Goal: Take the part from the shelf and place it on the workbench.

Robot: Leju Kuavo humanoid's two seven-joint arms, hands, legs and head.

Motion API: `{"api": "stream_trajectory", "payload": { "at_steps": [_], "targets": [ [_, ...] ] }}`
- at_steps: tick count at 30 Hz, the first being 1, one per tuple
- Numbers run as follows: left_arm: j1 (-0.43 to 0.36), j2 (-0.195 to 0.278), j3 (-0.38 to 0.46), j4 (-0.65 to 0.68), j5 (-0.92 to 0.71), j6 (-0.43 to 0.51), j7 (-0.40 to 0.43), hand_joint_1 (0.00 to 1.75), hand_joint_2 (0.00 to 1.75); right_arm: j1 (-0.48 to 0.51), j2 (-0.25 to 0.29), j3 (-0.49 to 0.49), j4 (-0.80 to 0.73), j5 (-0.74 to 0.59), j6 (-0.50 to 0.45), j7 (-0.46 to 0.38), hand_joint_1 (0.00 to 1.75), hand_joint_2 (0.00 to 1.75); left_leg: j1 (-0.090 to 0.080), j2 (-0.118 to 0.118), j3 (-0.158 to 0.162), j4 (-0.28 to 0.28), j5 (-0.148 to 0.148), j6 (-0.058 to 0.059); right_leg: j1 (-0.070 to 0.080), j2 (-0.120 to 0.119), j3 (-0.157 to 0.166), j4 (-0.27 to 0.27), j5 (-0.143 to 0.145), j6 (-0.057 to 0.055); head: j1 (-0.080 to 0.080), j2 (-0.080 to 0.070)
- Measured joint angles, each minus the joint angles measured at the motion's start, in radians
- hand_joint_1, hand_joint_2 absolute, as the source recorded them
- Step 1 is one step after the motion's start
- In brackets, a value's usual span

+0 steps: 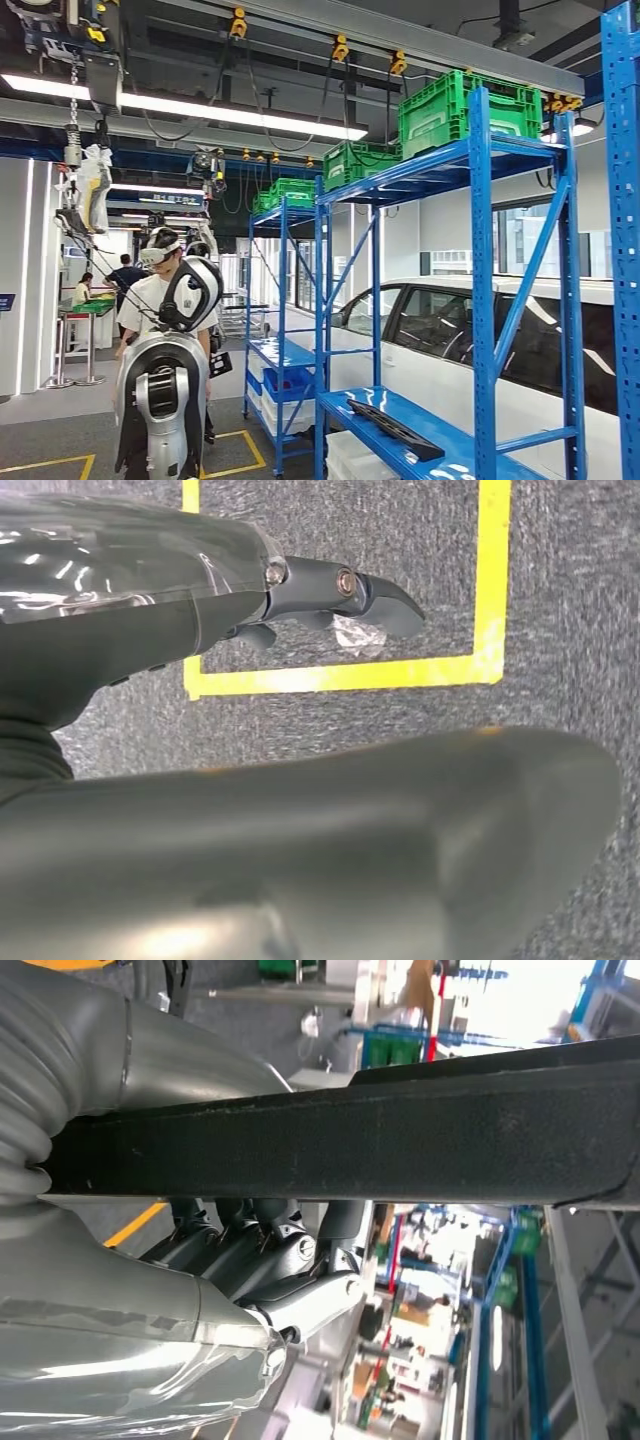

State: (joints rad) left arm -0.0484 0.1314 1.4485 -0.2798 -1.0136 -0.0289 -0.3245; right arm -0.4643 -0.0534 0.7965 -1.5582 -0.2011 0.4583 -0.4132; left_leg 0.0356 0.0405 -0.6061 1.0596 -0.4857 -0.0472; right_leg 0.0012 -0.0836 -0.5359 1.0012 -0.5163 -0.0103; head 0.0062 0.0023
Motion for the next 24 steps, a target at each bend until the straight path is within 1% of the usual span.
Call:
{"api": "stream_trajectory", "payload": {
  "at_steps": [1, 2, 3, 4, 5, 6, 7, 8, 9, 10, 11, 12, 13, 14, 15, 16, 17, 18, 19, 20, 21, 22, 23, 24],
  "targets": [
    [-0.001, -0.002, 0.000, -0.001, -0.002, -0.002, -0.002, 0.00, 1.75, 0.000, 0.000, 0.000, -0.001, 0.002, 0.000, -0.001, 1.75, 1.75, -0.004, 0.008, 0.010, -0.022, 0.001, 0.009, 0.002, -0.009, 0.000, 0.005, -0.004, 0.006, 0.000, 0.000],
    [0.000, -0.005, 0.000, -0.001, -0.003, -0.004, -0.004, 0.00, 1.75, -0.001, 0.000, 0.000, -0.002, 0.005, -0.001, -0.003, 1.75, 1.75, -0.008, 0.007, 0.009, -0.022, -0.003, 0.021, 0.004, -0.017, 0.000, 0.008, -0.006, 0.011, 0.000, 0.000],
    [0.002, -0.007, 0.000, -0.002, -0.005, -0.005, -0.007, 0.00, 1.75, -0.001, 0.000, 0.000, -0.002, 0.009, -0.002, -0.006, 1.75, 1.75, -0.009, -0.004, 0.006, -0.022, 0.000, 0.032, 0.003, -0.025, 0.001, 0.009, -0.007, 0.014, 0.000, 0.000],
    [0.005, -0.009, 0.000, -0.002, -0.007, -0.006, -0.009, 0.00, 1.75, -0.001, 0.000, 0.000, -0.003, 0.014, -0.004, -0.009, 1.75, 1.75, -0.010, -0.012, 0.005, -0.022, 0.001, 0.039, 0.001, -0.025, 0.003, 0.012, -0.012, 0.017, 0.000, 0.000],
    [0.007, -0.010, 0.000, -0.002, -0.009, -0.006, -0.011, 0.00, 1.75, 0.000, 0.000, 0.000, -0.005, 0.019, -0.007, -0.012, 1.75, 1.75, -0.010, -0.020, 0.005, -0.023, 0.002, 0.045, -0.002, -0.011, 0.000, 0.024, -0.024, 0.020, 0.000, 0.000],
    [0.007, -0.011, 0.000, -0.002, -0.011, -0.006, -0.013, 0.00, 1.75, 0.001, -0.002, -0.001, -0.007, 0.022, -0.008, -0.015, 1.75, 1.75, -0.009, -0.027, 0.004, -0.024, 0.004, 0.051, -0.004, 0.011, -0.011, 0.054, -0.047, 0.023, 0.000, 0.000],
    [0.006, -0.011, 0.000, -0.002, -0.012, -0.006, -0.016, 0.00, 1.75, 0.003, -0.004, -0.002, -0.010, 0.026, -0.009, -0.020, 1.75, 1.75, -0.009, -0.036, 0.003, -0.024, 0.006, 0.056, -0.006, 0.037, -0.031, 0.103, -0.079, 0.025, 0.000, 0.000],
    [0.004, -0.013, 0.000, -0.002, -0.013, -0.006, -0.020, 0.00, 1.75, 0.007, -0.007, -0.002, -0.012, 0.028, -0.009, -0.023, 1.75, 1.75, -0.010, -0.046, 0.001, -0.024, 0.008, 0.059, -0.006, 0.059, -0.060, 0.169, -0.114, 0.025, 0.000, 0.000],
    [0.002, -0.016, 0.000, -0.002, -0.013, -0.006, -0.023, 0.00, 1.75, 0.012, -0.012, -0.002, -0.013, 0.029, -0.009, -0.026, 1.75, 1.75, -0.012, -0.058, -0.001, -0.024, 0.009, 0.062, -0.006, 0.069, -0.090, 0.236, -0.141, 0.024, 0.000, 0.000],
    [0.001, -0.019, 0.000, -0.002, -0.013, -0.007, -0.026, 0.00, 1.75, 0.018, -0.015, -0.002, -0.013, 0.030, -0.009, -0.028, 1.75, 1.75, -0.015, -0.071, -0.001, -0.024, 0.010, 0.063, -0.005, 0.074, -0.113, 0.282, -0.152, 0.021, 0.000, 0.000],
    [0.000, -0.022, 0.000, -0.002, -0.013, -0.007, -0.028, 0.00, 1.75, 0.023, -0.018, -0.002, -0.013, 0.032, -0.009, -0.029, 1.75, 1.75, -0.019, -0.084, -0.002, -0.023, 0.010, 0.065, -0.003, 0.078, -0.121, 0.295, -0.143, 0.016, 0.000, 0.000],
    [0.001, -0.024, 0.000, -0.002, -0.013, -0.008, -0.029, 0.00, 1.75, 0.026, -0.019, -0.002, -0.014, 0.034, -0.009, -0.029, 1.75, 1.75, -0.022, -0.097, -0.001, -0.023, 0.011, 0.066, -0.001, 0.083, -0.113, 0.269, -0.116, 0.009, 0.000, 0.000],
    [0.000, -0.026, 0.000, -0.002, -0.013, -0.008, -0.030, 0.00, 1.75, 0.028, -0.020, -0.003, -0.015, 0.037, -0.009, -0.030, 1.75, 1.75, -0.025, -0.110, 0.000, -0.023, 0.011, 0.066, 0.002, 0.094, -0.090, 0.210, -0.075, -0.001, 0.000, 0.000],
    [0.000, -0.029, 0.000, -0.002, -0.013, -0.008, -0.030, 0.00, 1.75, 0.028, -0.021, -0.003, -0.016, 0.040, -0.009, -0.031, 1.75, 1.75, -0.028, -0.123, -0.001, -0.023, 0.012, 0.067, 0.005, 0.117, -0.063, 0.144, -0.040, -0.013, 0.000, 0.000],
    [-0.002, -0.032, 0.000, -0.002, -0.013, -0.008, -0.030, 0.00, 1.75, 0.028, -0.021, -0.003, -0.018, 0.042, -0.009, -0.031, 1.75, 1.75, -0.028, -0.135, -0.002, -0.023, 0.014, 0.066, 0.006, 0.139, -0.042, 0.090, -0.011, -0.021, 0.000, 0.000],
    [-0.003, -0.035, 0.000, -0.003, -0.013, -0.007, -0.030, 0.00, 1.75, 0.029, -0.022, -0.004, -0.020, 0.045, -0.010, -0.032, 1.75, 1.75, -0.027, -0.147, -0.004, -0.023, 0.015, 0.065, 0.008, 0.154, -0.029, 0.055, 0.006, -0.027, 0.000, 0.000],
    [-0.003, -0.037, 0.000, -0.003, -0.013, -0.006, -0.030, 0.00, 1.75, 0.030, -0.023, -0.004, -0.021, 0.048, -0.011, -0.032, 1.75, 1.75, -0.024, -0.157, -0.007, -0.024, 0.018, 0.062, 0.009, 0.161, -0.024, 0.043, 0.010, -0.028, 0.000, 0.000],
    [-0.001, -0.038, 0.000, -0.004, -0.014, -0.005, -0.029, 0.00, 1.75, 0.031, -0.024, -0.004, -0.022, 0.052, -0.012, -0.033, 1.75, 1.75, -0.021, -0.169, -0.009, -0.025, 0.021, 0.058, 0.010, 0.152, -0.022, 0.038, 0.013, -0.027, 0.000, 0.000],
    [0.002, -0.039, 0.000, -0.004, -0.014, -0.004, -0.028, 0.00, 1.75, 0.031, -0.024, -0.004, -0.024, 0.055, -0.014, -0.033, 1.75, 1.75, -0.019, -0.176, -0.012, -0.026, 0.021, 0.054, 0.008, 0.140, -0.015, 0.024, 0.013, -0.026, 0.000, 0.000],
    [0.006, -0.041, 0.000, -0.004, -0.015, -0.004, -0.027, 0.00, 1.75, 0.031, -0.024, -0.005, -0.027, 0.058, -0.016, -0.033, 1.75, 1.75, -0.020, -0.165, -0.016, -0.023, 0.017, 0.049, 0.005, 0.127, -0.008, 0.008, 0.015, -0.026, 0.000, 0.000],
    [0.007, -0.042, 0.000, -0.004, -0.016, -0.003, -0.026, 0.00, 1.75, 0.031, -0.023, -0.005, -0.029, 0.059, -0.017, -0.033, 1.75, 1.75, -0.023, -0.143, -0.025, -0.008, 0.003, 0.044, 0.002, 0.114, -0.001, -0.008, 0.017, -0.027, 0.000, 0.000],
    [0.005, -0.043, 0.000, -0.005, -0.016, -0.002, -0.025, 0.00, 1.75, 0.032, -0.023, -0.006, -0.031, 0.060, -0.018, -0.034, 1.75, 1.75, -0.023, -0.114, -0.043, 0.026, -0.020, 0.039, -0.001, 0.099, 0.003, -0.021, 0.019, -0.027, 0.001, 0.000],
    [0.003, -0.044, 0.000, -0.005, -0.016, -0.002, -0.025, 0.00, 1.75, 0.035, -0.024, -0.007, -0.032, 0.060, -0.019, -0.035, 1.75, 1.75, -0.023, -0.084, -0.069, 0.080, -0.050, 0.033, 0.000, 0.085, 0.004, -0.023, 0.021, -0.027, 0.001, 0.000],
    [0.000, -0.044, 0.000, -0.005, -0.016, -0.001, -0.024, 0.00, 1.75, 0.037, -0.025, -0.007, -0.033, 0.061, -0.019, -0.036, 1.75, 1.75, -0.019, -0.067, -0.097, 0.142, -0.078, 0.027, 0.000, 0.070, 0.003, -0.023, 0.021, -0.027, 0.001, 0.000]
  ]
}}
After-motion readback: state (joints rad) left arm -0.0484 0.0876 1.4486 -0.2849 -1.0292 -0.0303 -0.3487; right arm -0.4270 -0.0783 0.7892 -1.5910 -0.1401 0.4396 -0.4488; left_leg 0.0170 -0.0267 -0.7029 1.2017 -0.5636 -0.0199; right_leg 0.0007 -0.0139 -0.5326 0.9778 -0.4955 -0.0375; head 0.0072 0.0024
